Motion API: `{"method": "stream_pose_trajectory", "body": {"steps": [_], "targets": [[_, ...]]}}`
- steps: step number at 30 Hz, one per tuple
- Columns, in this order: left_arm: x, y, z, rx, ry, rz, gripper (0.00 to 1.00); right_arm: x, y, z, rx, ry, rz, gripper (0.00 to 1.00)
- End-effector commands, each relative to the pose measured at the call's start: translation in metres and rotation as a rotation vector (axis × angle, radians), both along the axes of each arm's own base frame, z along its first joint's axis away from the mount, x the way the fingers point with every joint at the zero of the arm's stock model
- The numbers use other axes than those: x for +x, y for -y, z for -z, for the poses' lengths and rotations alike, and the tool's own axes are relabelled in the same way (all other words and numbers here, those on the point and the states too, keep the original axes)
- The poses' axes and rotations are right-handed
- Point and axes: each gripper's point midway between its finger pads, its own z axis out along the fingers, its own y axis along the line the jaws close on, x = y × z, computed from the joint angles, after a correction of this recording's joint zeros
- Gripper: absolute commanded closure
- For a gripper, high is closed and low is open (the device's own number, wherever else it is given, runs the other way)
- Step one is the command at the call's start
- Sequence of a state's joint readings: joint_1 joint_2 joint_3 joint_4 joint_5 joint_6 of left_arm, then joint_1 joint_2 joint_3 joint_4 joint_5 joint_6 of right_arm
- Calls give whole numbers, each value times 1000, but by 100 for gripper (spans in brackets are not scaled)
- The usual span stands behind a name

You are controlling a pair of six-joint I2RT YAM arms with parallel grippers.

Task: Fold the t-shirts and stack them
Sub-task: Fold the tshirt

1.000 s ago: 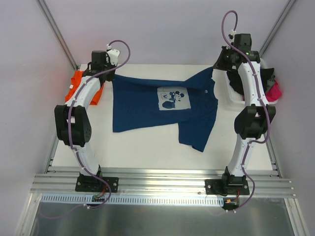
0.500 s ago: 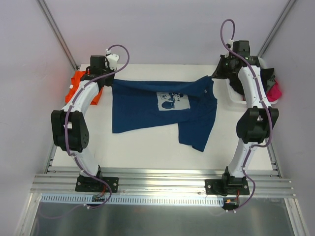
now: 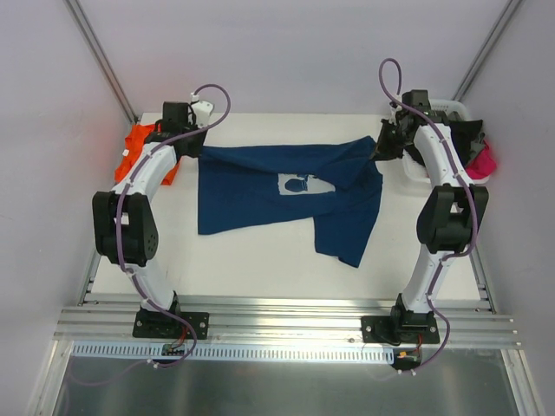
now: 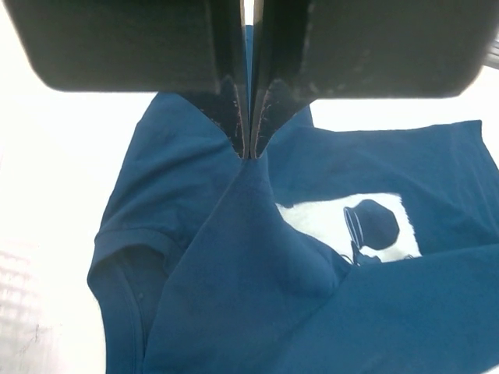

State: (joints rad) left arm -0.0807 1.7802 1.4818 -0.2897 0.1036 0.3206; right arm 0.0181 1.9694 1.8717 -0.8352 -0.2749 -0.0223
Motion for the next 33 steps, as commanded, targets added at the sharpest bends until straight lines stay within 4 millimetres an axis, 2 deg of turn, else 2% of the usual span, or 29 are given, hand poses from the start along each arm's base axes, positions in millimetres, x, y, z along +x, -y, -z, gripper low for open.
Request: {"method": "stream_pose_trajectory", "body": {"steps": [1, 7, 13, 16, 20, 21, 22, 23, 25, 26, 27, 30, 33], "targets": [[3, 14, 1, -31, -7, 26, 100, -12, 1, -29, -4, 59, -30, 100], [0, 22, 12, -37, -39, 28, 100, -19, 9, -2, -28, -1, -29, 100], [-7, 22, 20, -39, -64, 19, 100, -13, 10, 18, -38, -41, -48, 100], [-9, 21, 22, -33, -69, 18, 100, -13, 11, 26, -46, -58, -50, 99], [-8, 19, 21, -31, -66, 7, 100, -13, 6, 25, -36, -54, -65, 99], [-8, 19, 20, -32, -65, 0, 100, -14, 5, 24, -33, -54, -65, 96], [-8, 18, 21, -30, -70, -3, 100, -14, 5, 24, -33, -57, -61, 89], [-7, 16, 19, -22, -64, -13, 95, -13, 4, 22, -32, -52, -63, 76], [-3, 12, 10, -11, -42, -40, 73, -12, 3, 17, -31, -43, -64, 71], [2, 6, 0, 2, -15, -77, 60, -9, 4, 10, -32, -22, -63, 64], [5, 2, -6, 6, 1, -92, 43, -7, 6, 6, -41, -12, -60, 61], [15, -3, -27, 18, 51, -122, 32, 0, 7, -5, -50, 25, -56, 59], [21, 1, -36, 1, 68, -116, 30, 6, 10, -13, -57, 50, -48, 58]]}}
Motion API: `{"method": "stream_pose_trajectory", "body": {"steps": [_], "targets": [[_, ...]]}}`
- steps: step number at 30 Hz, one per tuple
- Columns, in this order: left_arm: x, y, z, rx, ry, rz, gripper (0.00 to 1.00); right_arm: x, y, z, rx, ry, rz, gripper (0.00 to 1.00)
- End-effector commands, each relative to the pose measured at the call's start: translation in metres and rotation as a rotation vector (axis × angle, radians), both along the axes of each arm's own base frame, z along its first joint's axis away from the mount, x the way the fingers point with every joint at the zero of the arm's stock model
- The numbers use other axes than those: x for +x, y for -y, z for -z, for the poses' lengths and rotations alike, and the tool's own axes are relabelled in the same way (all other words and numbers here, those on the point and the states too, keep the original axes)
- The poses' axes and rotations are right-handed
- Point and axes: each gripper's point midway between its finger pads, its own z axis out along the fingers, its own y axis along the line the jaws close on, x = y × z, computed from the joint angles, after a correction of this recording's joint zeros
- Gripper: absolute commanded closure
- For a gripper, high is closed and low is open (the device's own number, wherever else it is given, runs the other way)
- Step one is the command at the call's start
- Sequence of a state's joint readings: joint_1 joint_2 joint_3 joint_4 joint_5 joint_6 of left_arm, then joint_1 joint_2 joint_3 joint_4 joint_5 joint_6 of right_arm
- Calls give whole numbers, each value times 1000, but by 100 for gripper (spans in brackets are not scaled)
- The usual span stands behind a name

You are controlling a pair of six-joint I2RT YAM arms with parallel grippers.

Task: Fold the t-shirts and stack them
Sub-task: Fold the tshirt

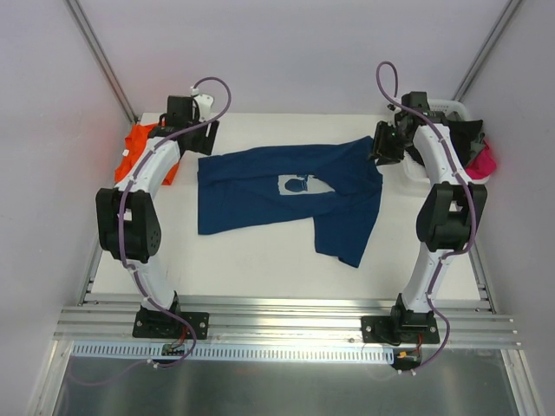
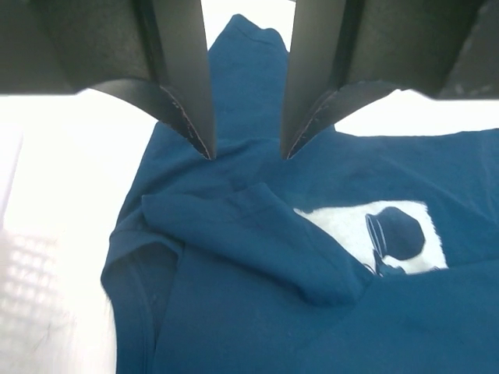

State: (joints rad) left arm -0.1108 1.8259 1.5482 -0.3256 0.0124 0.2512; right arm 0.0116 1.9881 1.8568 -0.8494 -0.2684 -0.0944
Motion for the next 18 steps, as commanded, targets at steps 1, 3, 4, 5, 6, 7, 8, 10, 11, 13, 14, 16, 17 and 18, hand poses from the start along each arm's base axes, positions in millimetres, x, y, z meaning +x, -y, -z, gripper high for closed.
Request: {"method": "stream_pose_trajectory", "body": {"steps": [1, 3, 4, 5, 6, 7, 8, 10, 11, 13, 14, 16, 17, 18], "targets": [[13, 0, -37, -13, 84, -30, 30, 12, 4, -29, -19, 82, 5, 58], [13, 4, -31, -36, 56, -37, 30, 19, 7, -27, -31, 101, 11, 58], [13, 5, -27, -42, 43, -42, 30, 24, 7, -26, -33, 106, 13, 58], [14, 12, -28, -73, 35, -37, 30, 26, 7, -26, -39, 108, 10, 57], [10, 13, -14, -78, -19, -45, 30, 29, 6, -26, -44, 113, 3, 57], [9, 15, -11, -93, -41, -49, 30, 31, 7, -20, -54, 105, -4, 57], [10, 19, -12, -122, -52, -57, 30, 35, 8, -23, -71, 119, -12, 57], [4, 24, 0, -147, -108, -56, 30, 38, 11, -21, -104, 124, -18, 57], [4, 32, -2, -185, -122, -40, 30, 43, 13, -21, -117, 141, -25, 57], [-4, 39, 15, -217, -207, -33, 30, 51, 17, -20, -156, 161, -15, 56], [-1, 47, 10, -264, -220, -33, 30, 61, 19, -24, -177, 190, -22, 56], [-7, 55, 30, -304, -318, -23, 30, 73, 17, -30, -192, 222, -23, 57], [-4, 59, 28, -319, -319, -9, 30, 81, 15, -30, -198, 235, -23, 57], [-5, 66, 38, -362, -360, -15, 31, 93, 15, -43, -207, 290, -17, 57]]}}
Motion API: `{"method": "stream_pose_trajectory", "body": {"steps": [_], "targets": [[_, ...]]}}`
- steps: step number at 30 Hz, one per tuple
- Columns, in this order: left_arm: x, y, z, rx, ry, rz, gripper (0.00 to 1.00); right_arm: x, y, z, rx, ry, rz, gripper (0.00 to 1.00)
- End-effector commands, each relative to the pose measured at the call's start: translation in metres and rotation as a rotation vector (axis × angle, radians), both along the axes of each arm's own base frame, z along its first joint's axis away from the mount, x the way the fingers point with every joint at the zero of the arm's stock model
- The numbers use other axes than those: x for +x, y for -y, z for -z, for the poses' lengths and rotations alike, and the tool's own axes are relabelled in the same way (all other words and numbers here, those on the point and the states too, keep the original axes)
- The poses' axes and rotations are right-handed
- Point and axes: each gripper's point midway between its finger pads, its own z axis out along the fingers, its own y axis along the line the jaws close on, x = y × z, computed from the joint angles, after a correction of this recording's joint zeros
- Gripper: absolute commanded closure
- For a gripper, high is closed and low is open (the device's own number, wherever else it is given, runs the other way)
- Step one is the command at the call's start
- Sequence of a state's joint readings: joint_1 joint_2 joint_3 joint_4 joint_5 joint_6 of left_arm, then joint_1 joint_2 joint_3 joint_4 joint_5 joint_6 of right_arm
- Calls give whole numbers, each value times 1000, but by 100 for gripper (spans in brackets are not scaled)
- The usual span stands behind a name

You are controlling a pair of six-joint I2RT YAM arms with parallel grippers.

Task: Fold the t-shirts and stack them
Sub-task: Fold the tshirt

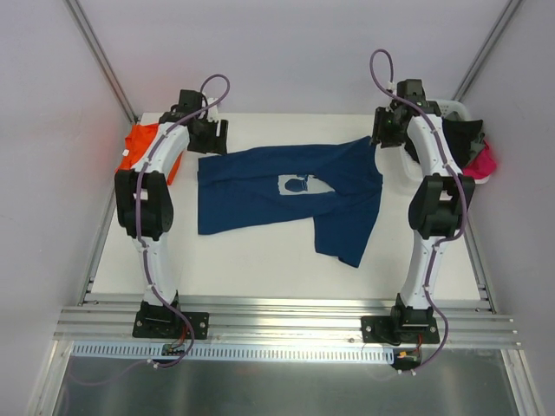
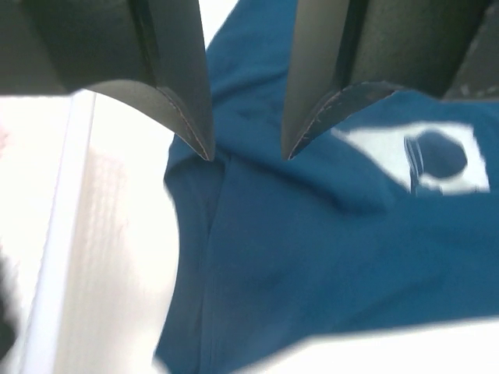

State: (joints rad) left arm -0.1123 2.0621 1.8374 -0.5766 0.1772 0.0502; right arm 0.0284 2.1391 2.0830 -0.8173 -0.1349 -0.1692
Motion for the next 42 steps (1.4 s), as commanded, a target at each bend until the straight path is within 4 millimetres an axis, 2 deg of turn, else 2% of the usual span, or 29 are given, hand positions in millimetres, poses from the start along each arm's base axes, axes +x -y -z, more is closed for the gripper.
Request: {"method": "stream_pose_trajectory", "body": {"steps": [1, 4, 7, 9, 10, 13, 14, 17, 21, 25, 29, 33, 39, 40, 42], "targets": [[-15, 29, 6, -146, -128, 17, 31, 40, -5, -44, -61, 191, -16, 57], [-13, 42, 7, -217, -171, 25, 34, 64, -8, -48, -67, 246, -6, 57], [-25, 61, 7, -273, -204, 72, 35, 74, -13, -30, -27, 222, 12, 55], [-38, 69, 19, -308, -260, 93, 36, 71, -23, -20, 26, 190, 12, 54], [-46, 74, 25, -340, -298, 101, 37, 67, -27, -7, 64, 146, 36, 53], [-57, 79, 34, -351, -342, 97, 37, 52, -38, 12, 134, 62, 66, 49], [-63, 82, 38, -359, -364, 103, 37, 41, -48, 24, 187, 1, 76, 49], [-70, 87, 49, -390, -417, 103, 37, 23, -67, 43, 280, -99, 105, 48], [-73, 89, 61, -384, -448, 93, 36, 24, -81, 54, 334, -134, 112, 47], [-75, 88, 67, -378, -470, 75, 36, 28, -82, 68, 333, -157, 122, 46], [-87, 90, 80, -400, -536, 54, 36, 17, -83, 85, 333, -214, 144, 46], [-94, 91, 81, -427, -574, 38, 36, 1, -85, 90, 337, -262, 145, 45], [-105, 89, 84, -454, -629, 5, 36, -38, -80, 109, 319, -377, 165, 45], [-106, 88, 85, -458, -636, 1, 36, -41, -79, 103, 319, -372, 165, 45], [-106, 83, 86, -452, -636, -10, 37, -54, -80, 107, 319, -400, 166, 45]]}}
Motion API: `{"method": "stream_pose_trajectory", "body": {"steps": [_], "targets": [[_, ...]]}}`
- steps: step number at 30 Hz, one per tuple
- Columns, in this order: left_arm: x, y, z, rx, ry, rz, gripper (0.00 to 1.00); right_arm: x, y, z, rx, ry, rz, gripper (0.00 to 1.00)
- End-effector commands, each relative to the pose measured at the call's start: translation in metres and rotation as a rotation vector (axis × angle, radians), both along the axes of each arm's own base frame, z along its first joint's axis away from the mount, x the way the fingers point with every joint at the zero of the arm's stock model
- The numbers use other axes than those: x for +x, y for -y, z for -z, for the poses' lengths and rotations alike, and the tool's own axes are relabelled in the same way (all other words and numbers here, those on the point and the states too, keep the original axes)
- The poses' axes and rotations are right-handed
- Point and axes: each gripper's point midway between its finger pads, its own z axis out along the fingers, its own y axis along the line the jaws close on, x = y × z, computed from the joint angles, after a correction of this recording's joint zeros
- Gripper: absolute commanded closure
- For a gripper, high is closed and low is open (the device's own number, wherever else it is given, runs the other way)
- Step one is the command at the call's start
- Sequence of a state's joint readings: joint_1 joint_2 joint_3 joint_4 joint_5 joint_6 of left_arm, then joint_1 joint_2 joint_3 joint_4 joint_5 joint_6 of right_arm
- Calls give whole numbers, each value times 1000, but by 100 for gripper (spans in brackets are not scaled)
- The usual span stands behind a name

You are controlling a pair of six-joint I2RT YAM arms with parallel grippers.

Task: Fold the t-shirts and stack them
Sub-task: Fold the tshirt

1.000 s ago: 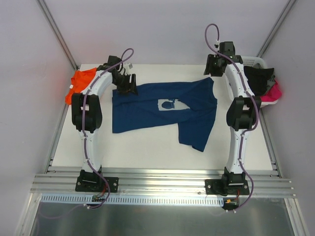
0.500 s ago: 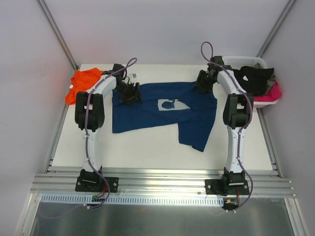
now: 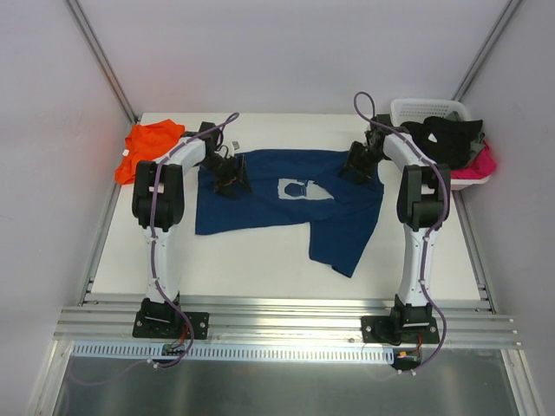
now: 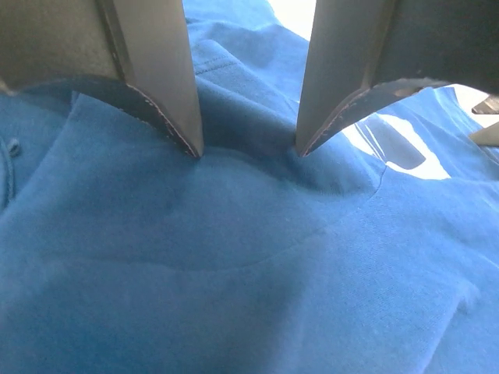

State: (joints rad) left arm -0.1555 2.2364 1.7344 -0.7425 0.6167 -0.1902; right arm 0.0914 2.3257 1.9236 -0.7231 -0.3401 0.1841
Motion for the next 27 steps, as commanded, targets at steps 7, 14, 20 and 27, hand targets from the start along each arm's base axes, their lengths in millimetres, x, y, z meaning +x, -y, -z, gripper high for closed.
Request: {"method": "stream_pose_trajectory", "body": {"steps": [7, 14, 20, 27], "targets": [[-6, -25, -4, -9, -78, -73, 37, -34, -4, -34, 1, -17, -17, 44], [7, -31, -47, -36, 55, -39, 42, -7, 10, -58, -66, 124, -76, 45], [60, -36, -90, 1, 274, -5, 39, 25, 36, -95, -141, 267, -65, 48], [91, -52, -72, 118, 312, -28, 40, 52, 74, -103, -267, 332, -32, 50]]}}
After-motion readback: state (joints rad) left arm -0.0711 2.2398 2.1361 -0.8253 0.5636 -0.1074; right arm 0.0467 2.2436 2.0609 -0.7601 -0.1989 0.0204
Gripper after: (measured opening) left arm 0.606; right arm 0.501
